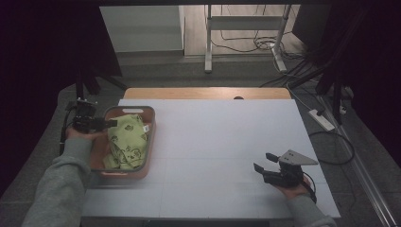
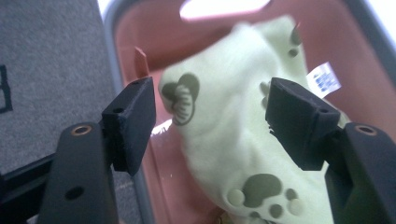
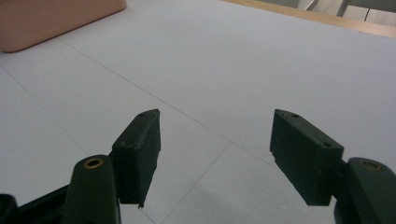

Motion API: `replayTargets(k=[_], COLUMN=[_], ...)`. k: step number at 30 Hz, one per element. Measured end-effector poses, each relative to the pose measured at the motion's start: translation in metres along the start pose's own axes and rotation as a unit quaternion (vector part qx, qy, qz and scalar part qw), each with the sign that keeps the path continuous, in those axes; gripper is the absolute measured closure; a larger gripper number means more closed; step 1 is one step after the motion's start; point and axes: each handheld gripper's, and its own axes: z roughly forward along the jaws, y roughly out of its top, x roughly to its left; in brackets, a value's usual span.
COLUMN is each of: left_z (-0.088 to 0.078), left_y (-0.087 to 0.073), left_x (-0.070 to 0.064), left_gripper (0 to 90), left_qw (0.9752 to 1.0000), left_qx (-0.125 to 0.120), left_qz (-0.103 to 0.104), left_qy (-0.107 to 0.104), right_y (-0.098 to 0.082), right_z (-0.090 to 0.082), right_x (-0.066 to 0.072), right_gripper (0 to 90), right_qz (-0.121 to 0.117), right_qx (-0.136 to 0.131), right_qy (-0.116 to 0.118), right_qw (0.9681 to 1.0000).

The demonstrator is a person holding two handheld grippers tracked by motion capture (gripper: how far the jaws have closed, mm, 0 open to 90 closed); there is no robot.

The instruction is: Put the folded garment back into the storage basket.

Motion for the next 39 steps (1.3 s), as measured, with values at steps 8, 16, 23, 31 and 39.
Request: replayTargets(k=[8,16,23,31,39], left_z=[-0.009,0.005,0.014,0.018,0.024], left_y=[-0.01,-0.021,-0.029,-0.034,-0.031], left_x=[-0.03,-0.057,-0.052,-0.046,-0.042], left_gripper=[83.6,89.6,89.6,89.6,89.7], left_qw=[0.9955,0.9885,0.9884,0.9872,0.9851], left_qx=[-0.004,0.055,0.089,0.119,0.149], left_qz=[0.055,0.102,0.096,0.088,0.072], left_qy=[-0.077,-0.098,-0.077,-0.06,-0.047], right_y=[0.0,0.0,0.0,0.0,0.0], right_z=[0.0,0.0,0.0,0.0,0.0], right_x=[0.0,0.001,0.0,0.001,0.0], right_gripper=[34.0,34.0,34.0,34.0,34.0], right_qz=[0.0,-0.001,-0.001,-0.001,0.0], right_qx=[-0.001,-0.001,-0.001,-0.001,0.0], right_qy=[0.0,0.0,0.0,0.0,-0.002], right_qw=[1.0,1.0,1.0,1.0,1.0])
